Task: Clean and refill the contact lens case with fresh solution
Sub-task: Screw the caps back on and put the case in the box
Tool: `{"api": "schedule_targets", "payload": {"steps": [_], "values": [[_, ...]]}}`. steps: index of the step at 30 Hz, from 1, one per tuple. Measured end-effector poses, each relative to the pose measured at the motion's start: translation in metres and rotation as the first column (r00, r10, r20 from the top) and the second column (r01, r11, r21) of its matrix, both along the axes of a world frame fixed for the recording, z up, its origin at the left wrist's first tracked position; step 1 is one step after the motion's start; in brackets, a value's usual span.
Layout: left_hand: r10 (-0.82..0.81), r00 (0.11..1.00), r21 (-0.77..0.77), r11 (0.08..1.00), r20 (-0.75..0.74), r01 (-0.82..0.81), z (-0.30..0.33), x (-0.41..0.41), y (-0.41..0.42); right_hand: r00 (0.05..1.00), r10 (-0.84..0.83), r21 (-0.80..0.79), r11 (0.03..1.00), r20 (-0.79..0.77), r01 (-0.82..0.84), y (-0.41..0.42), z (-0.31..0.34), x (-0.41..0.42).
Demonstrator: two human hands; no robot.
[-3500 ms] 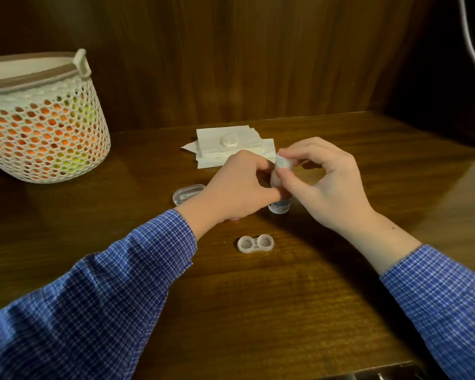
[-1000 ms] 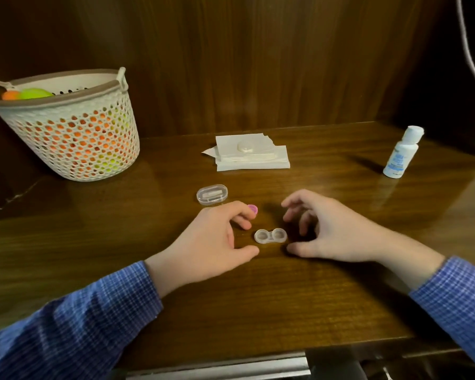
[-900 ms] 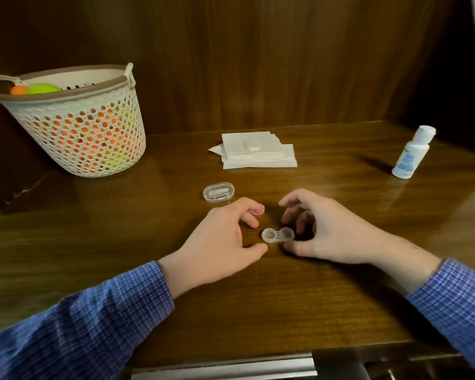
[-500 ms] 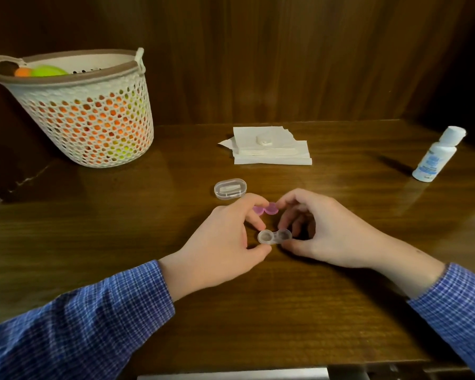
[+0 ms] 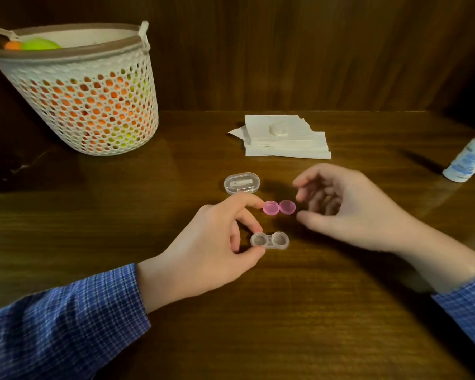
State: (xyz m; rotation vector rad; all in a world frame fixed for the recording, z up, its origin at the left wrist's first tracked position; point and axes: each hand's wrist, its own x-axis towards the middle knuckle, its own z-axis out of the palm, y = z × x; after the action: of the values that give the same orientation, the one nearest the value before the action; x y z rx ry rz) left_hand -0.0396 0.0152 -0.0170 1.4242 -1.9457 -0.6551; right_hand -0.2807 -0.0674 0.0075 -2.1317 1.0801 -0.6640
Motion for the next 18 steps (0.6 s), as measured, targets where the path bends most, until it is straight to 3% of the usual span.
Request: {"api": "schedule_targets", "payload": {"steps": [4,7,12,18], "values": [[-0.003,1.000,-0.011,1.000,-0.022,0.003,-0.001,-0.001,-0.001,0.981,-0.040,0.028,0.999,-0.192,0.046,-0.018,-0.005,-0.001],[-0.002,1.000,-0.005,1.000,-0.020,0.002,-0.001,-0.002,-0.003,0.968,-0.048,-0.028,0.999,-0.248,0.043,-0.020,-0.010,0.006],[0.001,1.000,0.009,1.000,-0.013,0.000,-0.002,-0.002,-0.006,0.965,-0.042,-0.041,0.999,-0.258,0.032,-0.024,-0.012,0.012],[-0.004,1.000,0.007,1.000,-0.014,0.005,0.000,-0.003,-0.006,0.988,-0.044,0.011,0.999,-0.145,0.046,-0.020,-0.015,0.007]]}}
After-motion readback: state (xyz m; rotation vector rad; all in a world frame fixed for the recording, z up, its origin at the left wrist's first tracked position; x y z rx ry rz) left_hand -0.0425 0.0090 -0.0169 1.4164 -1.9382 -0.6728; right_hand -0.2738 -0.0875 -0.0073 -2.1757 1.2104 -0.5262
